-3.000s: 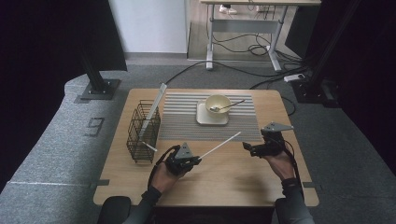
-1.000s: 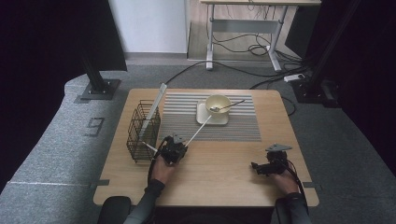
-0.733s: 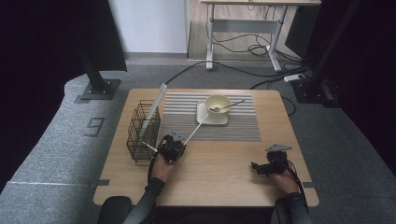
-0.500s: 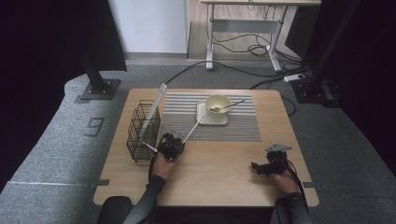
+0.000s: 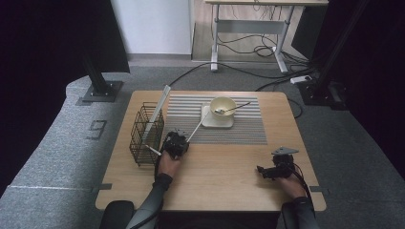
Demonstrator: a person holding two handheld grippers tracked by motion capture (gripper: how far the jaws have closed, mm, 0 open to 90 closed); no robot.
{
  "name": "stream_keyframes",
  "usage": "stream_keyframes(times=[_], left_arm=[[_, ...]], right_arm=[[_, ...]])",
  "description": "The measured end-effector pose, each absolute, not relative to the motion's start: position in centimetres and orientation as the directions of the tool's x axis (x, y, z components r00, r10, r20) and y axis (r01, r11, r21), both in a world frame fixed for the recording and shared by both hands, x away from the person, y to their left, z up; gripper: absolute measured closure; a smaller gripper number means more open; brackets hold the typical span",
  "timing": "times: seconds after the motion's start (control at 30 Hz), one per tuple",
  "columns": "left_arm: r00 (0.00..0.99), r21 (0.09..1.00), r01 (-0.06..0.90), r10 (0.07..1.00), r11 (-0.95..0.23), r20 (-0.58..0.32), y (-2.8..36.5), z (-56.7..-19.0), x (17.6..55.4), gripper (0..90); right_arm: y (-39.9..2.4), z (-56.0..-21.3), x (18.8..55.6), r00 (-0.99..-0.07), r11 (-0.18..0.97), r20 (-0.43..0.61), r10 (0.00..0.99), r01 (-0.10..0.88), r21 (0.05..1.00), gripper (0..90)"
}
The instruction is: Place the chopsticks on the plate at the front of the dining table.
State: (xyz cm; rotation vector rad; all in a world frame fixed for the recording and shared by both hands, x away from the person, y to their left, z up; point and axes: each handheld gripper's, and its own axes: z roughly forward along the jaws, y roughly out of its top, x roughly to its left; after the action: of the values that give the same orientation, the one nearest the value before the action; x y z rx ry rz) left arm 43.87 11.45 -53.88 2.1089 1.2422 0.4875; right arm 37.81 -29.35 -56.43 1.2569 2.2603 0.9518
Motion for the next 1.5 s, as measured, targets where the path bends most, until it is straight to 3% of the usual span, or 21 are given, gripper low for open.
stream_keyframes(times=[1.5], left_arm=[[0.461, 0.663, 0.647, 0.886, -0.377, 0.053, 7.6, -54.5, 48.7, 85.1]], right_arm=[[-29.4, -56.4, 37.8, -0.526, 0.369, -0.005, 0.851, 0.591, 0.717, 0.0]])
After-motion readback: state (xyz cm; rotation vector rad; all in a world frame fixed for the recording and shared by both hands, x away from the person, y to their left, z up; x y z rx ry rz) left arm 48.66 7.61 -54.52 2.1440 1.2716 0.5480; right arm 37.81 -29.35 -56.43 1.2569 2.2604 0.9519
